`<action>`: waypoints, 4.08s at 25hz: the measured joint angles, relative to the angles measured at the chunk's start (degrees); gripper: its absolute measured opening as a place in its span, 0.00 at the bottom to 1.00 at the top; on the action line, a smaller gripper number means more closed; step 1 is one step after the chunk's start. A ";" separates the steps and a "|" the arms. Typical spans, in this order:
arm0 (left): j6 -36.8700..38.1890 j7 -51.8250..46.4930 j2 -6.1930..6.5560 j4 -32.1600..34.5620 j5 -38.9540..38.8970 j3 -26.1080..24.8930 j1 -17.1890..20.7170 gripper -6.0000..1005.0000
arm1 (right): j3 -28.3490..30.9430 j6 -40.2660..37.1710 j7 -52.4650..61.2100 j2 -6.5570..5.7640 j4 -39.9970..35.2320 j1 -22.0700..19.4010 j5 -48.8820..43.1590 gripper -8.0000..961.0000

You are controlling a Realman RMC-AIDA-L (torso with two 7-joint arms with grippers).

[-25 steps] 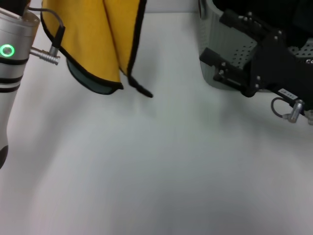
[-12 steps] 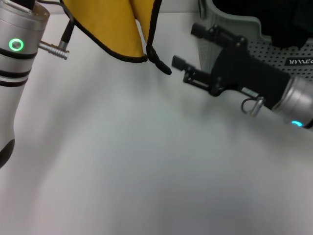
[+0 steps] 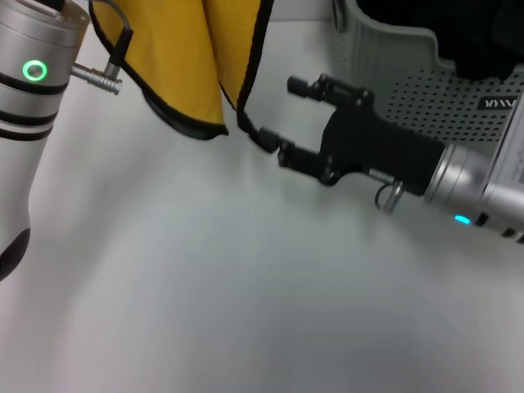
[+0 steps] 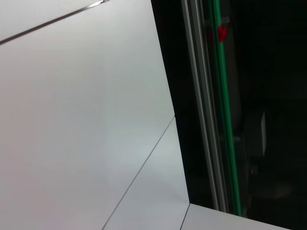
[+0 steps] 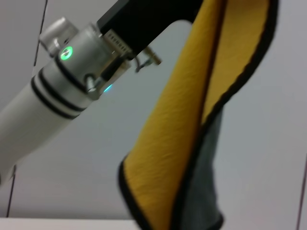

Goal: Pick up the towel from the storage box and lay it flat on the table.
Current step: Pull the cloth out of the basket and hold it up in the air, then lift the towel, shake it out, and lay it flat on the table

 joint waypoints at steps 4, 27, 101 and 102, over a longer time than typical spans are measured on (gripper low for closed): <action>-0.07 0.16 -0.06 -0.21 -0.21 0.07 0.00 0.03 | -2.46 -0.05 -1.35 0.00 -0.33 -0.21 -0.12 0.72; -0.15 0.88 -0.08 -0.26 -0.53 0.60 -0.16 0.03 | -2.24 4.14 -2.21 0.00 -1.99 -1.04 1.02 0.65; -14.51 24.68 -0.13 -23.62 9.11 -2.39 8.39 0.32 | 27.03 7.77 12.33 -1.03 -39.87 -3.95 -23.88 0.02; -14.68 25.59 -0.14 -23.59 9.00 -2.40 8.41 0.43 | 27.23 7.78 12.92 -1.05 -39.89 -3.72 -24.41 0.02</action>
